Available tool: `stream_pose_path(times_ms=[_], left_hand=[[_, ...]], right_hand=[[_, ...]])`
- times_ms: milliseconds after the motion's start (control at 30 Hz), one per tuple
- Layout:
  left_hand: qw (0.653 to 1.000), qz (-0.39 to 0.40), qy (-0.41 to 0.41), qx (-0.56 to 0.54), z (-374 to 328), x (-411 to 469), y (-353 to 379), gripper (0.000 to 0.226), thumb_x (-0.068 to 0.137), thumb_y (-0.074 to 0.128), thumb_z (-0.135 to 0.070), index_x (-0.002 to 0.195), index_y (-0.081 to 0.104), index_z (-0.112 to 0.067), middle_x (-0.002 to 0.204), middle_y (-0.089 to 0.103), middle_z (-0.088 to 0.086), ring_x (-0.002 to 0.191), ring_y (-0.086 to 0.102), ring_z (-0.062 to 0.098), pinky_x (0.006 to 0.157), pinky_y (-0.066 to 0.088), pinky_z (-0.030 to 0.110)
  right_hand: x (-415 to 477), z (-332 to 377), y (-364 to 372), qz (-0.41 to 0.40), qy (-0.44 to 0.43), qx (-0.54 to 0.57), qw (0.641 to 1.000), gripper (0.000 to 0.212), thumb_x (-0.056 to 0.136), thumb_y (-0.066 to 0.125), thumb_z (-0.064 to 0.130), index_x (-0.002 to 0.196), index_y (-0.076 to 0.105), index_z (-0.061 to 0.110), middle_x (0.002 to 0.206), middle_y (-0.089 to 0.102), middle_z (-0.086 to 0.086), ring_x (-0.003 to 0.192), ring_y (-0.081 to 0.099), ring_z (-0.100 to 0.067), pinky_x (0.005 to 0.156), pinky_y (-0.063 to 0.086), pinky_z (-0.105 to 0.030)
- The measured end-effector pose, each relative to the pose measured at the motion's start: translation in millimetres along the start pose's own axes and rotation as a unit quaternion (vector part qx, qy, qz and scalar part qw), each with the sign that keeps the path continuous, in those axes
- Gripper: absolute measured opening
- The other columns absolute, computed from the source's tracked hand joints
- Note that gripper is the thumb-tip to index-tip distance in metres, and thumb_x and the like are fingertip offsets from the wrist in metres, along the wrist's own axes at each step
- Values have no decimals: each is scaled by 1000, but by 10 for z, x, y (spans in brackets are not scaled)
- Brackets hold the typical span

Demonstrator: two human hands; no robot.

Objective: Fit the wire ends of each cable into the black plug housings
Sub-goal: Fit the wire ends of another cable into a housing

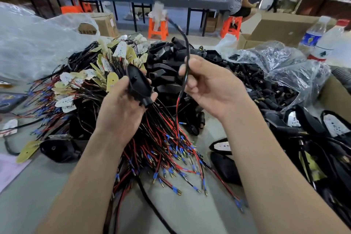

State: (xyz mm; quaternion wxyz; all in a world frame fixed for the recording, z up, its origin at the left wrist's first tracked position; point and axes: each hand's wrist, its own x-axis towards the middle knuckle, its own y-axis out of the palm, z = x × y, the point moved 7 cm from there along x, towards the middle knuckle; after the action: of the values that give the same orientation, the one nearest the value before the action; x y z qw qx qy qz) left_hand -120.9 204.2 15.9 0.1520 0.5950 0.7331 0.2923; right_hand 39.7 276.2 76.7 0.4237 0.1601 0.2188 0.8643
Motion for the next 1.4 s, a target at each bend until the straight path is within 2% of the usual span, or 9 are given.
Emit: stream_pose_path(times_ms=[100,233,533,733,833,933,1033,1233,1400], left_hand=[[995,77,-54,-26,106,-45,189,33,100,52,-30,113,79,-17,111,73,4,106,71,17,92,60,46],[985,97,-144,19,382,-137,415,41,100,46,-32,118,79,-16,113,74,9,112,71,21,79,62,45],[963,99,-197,152,867,-284,652,39,112,35,-23,138,63,-14,134,69,14,121,68,29,91,59,45],[963,58,-207,160,913,-280,624,43,112,36,-26,130,66,-2,113,72,19,93,65,27,63,53,30],[965,71,-198,155,910,-276,634,43,110,38,-25,129,65,3,98,65,16,85,59,23,64,50,30],[964,78,-208,145,917,-287,642,43,110,37,-25,131,64,1,95,66,13,88,63,22,77,54,36],[963,55,-231,125,916,-283,609,43,111,35,-27,131,66,-4,114,72,20,100,71,27,88,63,44],[955,76,-229,174,896,-294,582,41,108,43,-25,106,81,-10,104,76,13,84,72,18,63,59,29],[948,62,-234,207,903,-282,580,42,109,39,-29,108,74,-5,97,77,12,72,71,17,54,55,26]], right_hand=[[-152,48,-207,-13,-18,-57,998,29,100,45,-8,112,66,9,75,66,-5,52,50,-10,55,35,-20],[-379,-5,-538,-61,-30,-100,993,32,97,47,-8,110,68,12,73,63,-2,53,47,-10,54,34,-21],[-654,-271,-810,-190,-112,-122,968,23,96,47,-11,95,59,9,71,64,-8,51,51,-13,47,43,-20],[-738,-195,-794,-208,-158,-287,922,12,91,59,10,94,55,22,67,66,-14,51,57,-23,50,44,-25],[-701,-291,-704,-145,-120,-323,927,15,82,68,11,87,65,26,57,58,-4,55,59,-23,54,46,-24],[-710,-286,-673,-122,-111,-364,917,15,85,64,8,80,73,19,63,69,-5,59,67,-20,58,51,-26],[-740,-143,-720,-156,-135,-312,928,14,92,60,9,82,70,12,71,73,-9,58,67,-20,56,54,-28],[-804,0,-771,-192,-166,-243,936,24,105,48,9,87,61,2,78,73,-20,57,69,-24,55,56,-28],[-828,14,-759,-190,-180,-193,946,28,109,42,12,86,56,6,76,72,-17,55,68,-24,53,55,-28]])
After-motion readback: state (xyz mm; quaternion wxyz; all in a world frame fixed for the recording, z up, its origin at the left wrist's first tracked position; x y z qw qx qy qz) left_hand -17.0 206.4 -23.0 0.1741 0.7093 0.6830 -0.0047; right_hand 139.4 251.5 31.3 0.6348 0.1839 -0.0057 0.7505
